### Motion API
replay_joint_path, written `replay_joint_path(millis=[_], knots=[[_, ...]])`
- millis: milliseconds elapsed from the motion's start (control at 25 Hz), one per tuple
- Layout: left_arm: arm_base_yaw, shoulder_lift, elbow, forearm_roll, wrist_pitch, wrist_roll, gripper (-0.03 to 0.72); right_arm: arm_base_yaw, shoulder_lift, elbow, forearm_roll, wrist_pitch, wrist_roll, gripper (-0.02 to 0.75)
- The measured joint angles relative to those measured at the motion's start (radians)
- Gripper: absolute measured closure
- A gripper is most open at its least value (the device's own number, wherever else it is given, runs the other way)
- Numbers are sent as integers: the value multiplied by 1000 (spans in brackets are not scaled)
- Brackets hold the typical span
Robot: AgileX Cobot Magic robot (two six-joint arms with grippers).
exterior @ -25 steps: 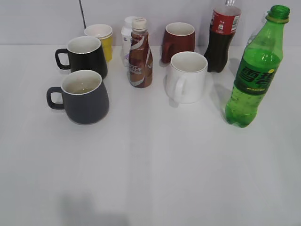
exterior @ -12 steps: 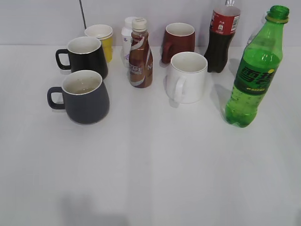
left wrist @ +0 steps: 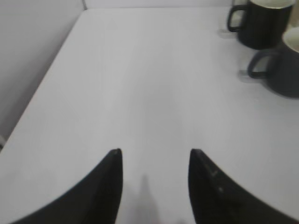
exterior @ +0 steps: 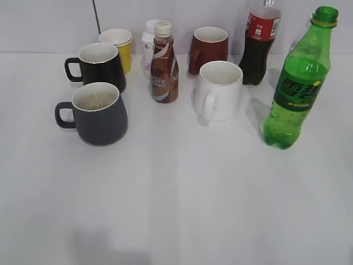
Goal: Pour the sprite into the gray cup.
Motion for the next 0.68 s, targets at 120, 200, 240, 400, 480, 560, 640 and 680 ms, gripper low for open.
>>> replay_joint_path(millis=[120,200,240,400,480,560,640,680], knots=[[10,0,0,2,0,0,347,-17,-1,0,-1,0,0,146],[10,0,0,2,0,0,363,-18,-1,0,-1,0,0,146],[10,0,0,2,0,0,372,-19,-1,0,-2,0,1,146],[10,0,0,2,0,0,412,-19,-1,0,-2,0,1,146],[10,0,0,2,0,0,435,-19,-1,0,-2,0,1,146],[10,0,0,2,0,0,448,-19,-1,0,-2,0,1,146],[10,0,0,2,0,0,451,-19,-1,0,-2,0,1,146],[10,0,0,2,0,0,452,-19,-1,0,-2,0,1,146]])
